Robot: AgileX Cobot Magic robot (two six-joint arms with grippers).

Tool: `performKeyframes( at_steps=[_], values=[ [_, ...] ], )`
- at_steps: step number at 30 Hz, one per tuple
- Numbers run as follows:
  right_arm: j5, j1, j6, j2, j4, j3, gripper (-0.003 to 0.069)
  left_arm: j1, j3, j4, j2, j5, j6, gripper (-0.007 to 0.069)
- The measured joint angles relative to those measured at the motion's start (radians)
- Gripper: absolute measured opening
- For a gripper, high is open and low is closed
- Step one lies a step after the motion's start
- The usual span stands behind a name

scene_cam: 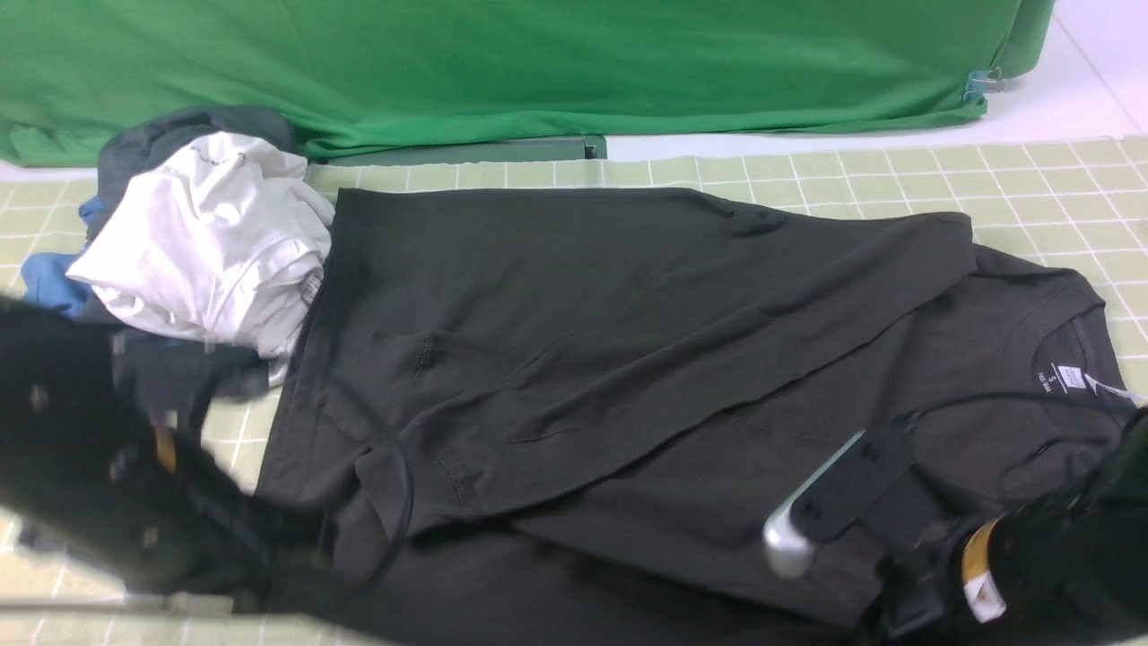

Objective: Fold a long-sleeved shirt over a green coffee tablecloth.
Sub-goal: 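Fold the black garment in half by bringing its near edge over to the far edge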

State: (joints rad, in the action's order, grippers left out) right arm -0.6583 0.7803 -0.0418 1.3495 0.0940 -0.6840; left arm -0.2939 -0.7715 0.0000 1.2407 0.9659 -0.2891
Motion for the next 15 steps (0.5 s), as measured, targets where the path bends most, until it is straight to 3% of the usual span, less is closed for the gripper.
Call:
performKeyframes(
  at_steps=[8,15],
  values=[
    [-0.070,-0.242,0.166,0.039,-0.005,-0.188,0.0035,0.000,-0.277,0.065,0.164,-0.007,-0.018,0.0037],
    [-0.153,-0.351,0.267,0.196,-0.005,-0.448,0.0035,0.046,-0.554,0.077,0.386,-0.002,-0.007,0.0037]
  ],
)
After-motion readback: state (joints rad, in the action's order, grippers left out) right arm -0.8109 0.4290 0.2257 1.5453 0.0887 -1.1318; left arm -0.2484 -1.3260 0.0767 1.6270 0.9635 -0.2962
